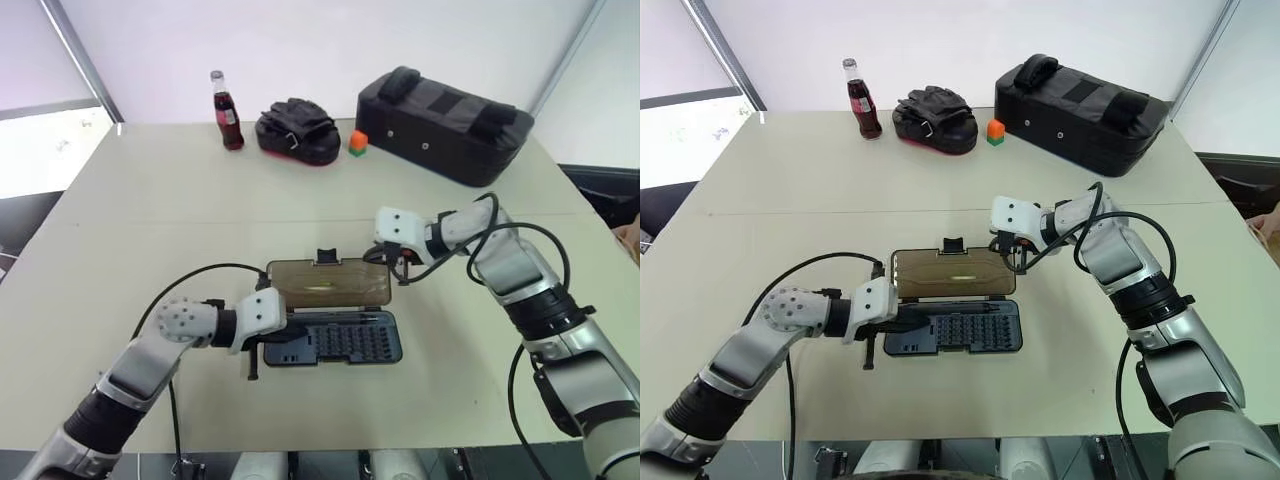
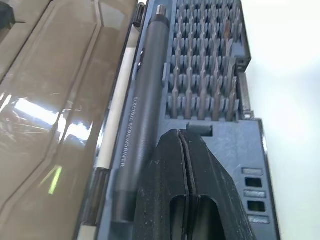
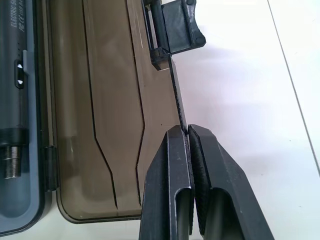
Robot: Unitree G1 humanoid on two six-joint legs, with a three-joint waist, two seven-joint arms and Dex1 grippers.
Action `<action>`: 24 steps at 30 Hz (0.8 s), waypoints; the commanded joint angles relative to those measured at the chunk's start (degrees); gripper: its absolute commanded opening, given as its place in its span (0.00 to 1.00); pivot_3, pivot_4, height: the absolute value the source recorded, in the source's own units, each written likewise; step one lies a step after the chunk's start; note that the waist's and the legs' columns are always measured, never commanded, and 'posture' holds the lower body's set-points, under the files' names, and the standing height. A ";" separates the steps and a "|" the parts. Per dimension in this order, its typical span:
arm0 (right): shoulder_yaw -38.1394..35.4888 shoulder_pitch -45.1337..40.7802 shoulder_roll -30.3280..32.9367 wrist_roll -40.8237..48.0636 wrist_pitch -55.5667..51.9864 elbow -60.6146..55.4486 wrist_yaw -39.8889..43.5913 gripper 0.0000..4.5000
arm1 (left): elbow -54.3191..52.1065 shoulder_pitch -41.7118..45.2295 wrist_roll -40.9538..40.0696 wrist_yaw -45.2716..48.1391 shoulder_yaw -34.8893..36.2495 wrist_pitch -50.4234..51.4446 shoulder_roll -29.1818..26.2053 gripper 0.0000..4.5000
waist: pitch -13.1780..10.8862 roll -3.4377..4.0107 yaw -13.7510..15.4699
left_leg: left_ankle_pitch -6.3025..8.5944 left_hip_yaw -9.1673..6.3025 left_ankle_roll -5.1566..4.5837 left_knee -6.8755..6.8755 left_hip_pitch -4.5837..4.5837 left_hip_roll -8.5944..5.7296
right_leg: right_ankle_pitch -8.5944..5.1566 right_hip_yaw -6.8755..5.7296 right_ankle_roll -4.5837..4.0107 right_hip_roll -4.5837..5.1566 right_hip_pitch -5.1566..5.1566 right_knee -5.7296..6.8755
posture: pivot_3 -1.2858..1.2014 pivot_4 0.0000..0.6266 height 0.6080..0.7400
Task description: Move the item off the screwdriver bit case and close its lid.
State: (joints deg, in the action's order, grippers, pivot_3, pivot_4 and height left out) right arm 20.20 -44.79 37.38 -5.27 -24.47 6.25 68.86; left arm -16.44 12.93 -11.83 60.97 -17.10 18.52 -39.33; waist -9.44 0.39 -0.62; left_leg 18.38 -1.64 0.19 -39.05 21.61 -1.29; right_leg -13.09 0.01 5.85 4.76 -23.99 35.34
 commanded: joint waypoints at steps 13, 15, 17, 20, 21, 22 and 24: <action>-2.47 -0.71 1.71 1.13 1.14 -2.95 -0.39 0.02 | -10.96 5.91 -9.42 0.07 5.45 11.88 -2.06 0.00 | -0.30 -0.14 -0.10 | -0.06 -0.02 0.11 -0.05 0.72 -0.01 | 0.01 -0.04 0.02 -0.06 -0.70 0.07 | 0.52 0.24 1.00; -2.63 -0.62 1.95 1.47 0.88 -3.69 -0.35 0.02 | -11.66 6.59 -10.74 -0.06 6.32 13.05 -2.09 0.00 | -0.38 -0.14 -0.11 | -0.06 -0.02 0.10 -0.05 0.72 -0.01 | 0.01 -0.04 0.03 -0.06 -0.70 0.07 | 0.52 0.24 1.00; -2.71 -0.37 2.34 1.76 0.64 -4.47 -0.42 0.02 | -12.59 7.35 -13.53 -0.87 8.55 15.43 -1.80 0.00 | -0.41 -0.14 -0.11 | -0.06 -0.02 0.11 -0.04 0.72 -0.01 | 0.01 -0.04 0.03 -0.07 -0.71 0.07 | 0.52 0.24 1.00; -2.89 0.24 3.09 2.29 0.21 -5.79 -0.41 0.02 | -13.35 10.81 -21.84 -5.44 15.36 23.38 0.13 0.00 | -0.62 -0.28 -0.06 | -0.07 -0.04 0.11 -0.07 0.72 0.00 | 0.02 -0.04 0.03 -0.07 -0.71 0.11 | 0.52 0.24 1.00; -2.96 0.48 3.34 2.43 0.16 -6.14 -0.37 0.02 | -13.18 12.24 -23.27 -7.16 16.95 25.66 0.39 0.00 | -0.66 -0.34 0.01 | -0.07 -0.06 0.12 -0.09 0.72 0.00 | 0.02 -0.05 0.03 -0.07 -0.70 0.14 | 0.52 0.24 1.00; -3.00 0.67 3.52 2.55 0.05 -6.45 -0.35 0.02 | -12.67 13.54 -24.24 -8.72 18.52 27.19 0.51 0.00 | -0.71 -0.39 -0.01 | -0.09 -0.09 0.15 -0.09 0.72 0.00 | 0.02 -0.07 0.03 -0.07 -0.69 0.14 | 0.52 0.24 1.00; -3.06 1.08 3.75 2.92 -0.30 -7.12 -0.30 0.02 | -11.49 15.22 -26.52 -11.41 21.98 29.27 0.98 0.00 | -0.75 -0.40 -0.09 | -0.10 -0.09 0.16 -0.10 0.72 -0.01 | 0.02 -0.07 0.04 -0.07 -0.69 0.14 | 0.52 0.24 1.00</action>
State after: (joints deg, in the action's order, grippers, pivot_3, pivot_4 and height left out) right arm 19.38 -43.30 40.49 -3.45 -24.80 1.82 68.51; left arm -27.30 27.50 -35.51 51.76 1.32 45.94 -38.63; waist -10.19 -0.01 -0.70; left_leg 18.28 -1.73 0.35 -39.15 22.33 -1.30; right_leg -13.07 -0.06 5.89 4.69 -24.67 35.47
